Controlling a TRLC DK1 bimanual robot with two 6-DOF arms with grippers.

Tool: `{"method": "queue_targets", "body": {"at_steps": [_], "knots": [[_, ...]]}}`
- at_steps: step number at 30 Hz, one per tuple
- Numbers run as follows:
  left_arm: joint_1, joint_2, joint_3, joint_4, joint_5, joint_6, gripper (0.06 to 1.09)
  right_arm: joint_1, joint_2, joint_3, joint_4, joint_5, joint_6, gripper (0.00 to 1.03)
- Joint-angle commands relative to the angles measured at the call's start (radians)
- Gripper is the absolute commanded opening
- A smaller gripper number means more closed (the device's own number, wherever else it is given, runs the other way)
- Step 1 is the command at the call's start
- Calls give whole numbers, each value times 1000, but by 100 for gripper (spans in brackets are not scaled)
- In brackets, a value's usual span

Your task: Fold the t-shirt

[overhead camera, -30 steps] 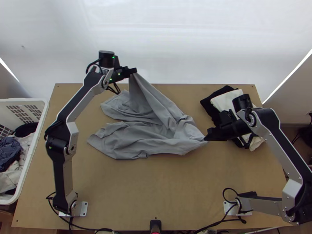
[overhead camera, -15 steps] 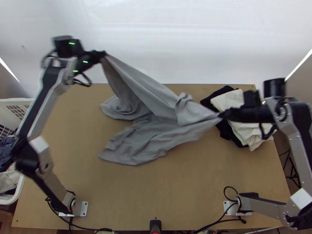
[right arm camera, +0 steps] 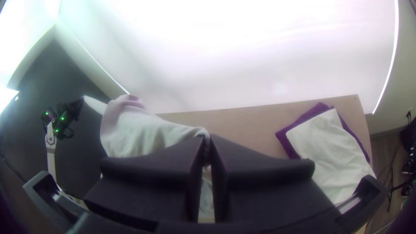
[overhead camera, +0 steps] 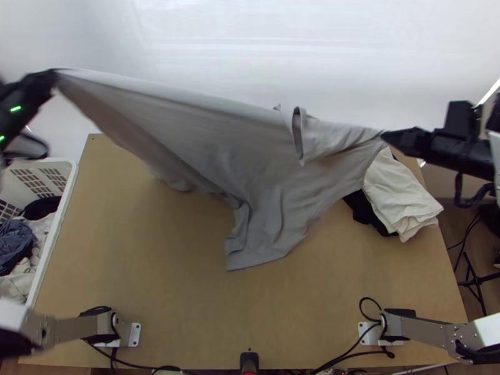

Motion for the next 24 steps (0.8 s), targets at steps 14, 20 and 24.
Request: {"method": "queue_targets", "body": {"at_steps": [14,20,24], "knots": [[127,-456,-147,147,5,-104,9,-17,-149,339,241,141,70,3],[136,-562,-160,78,5,-106,9,-71,-253,311,237,153,73,3],[136,-626,-187,47,7,-100,9,-82,-314,305,201,154,47,3]]}}
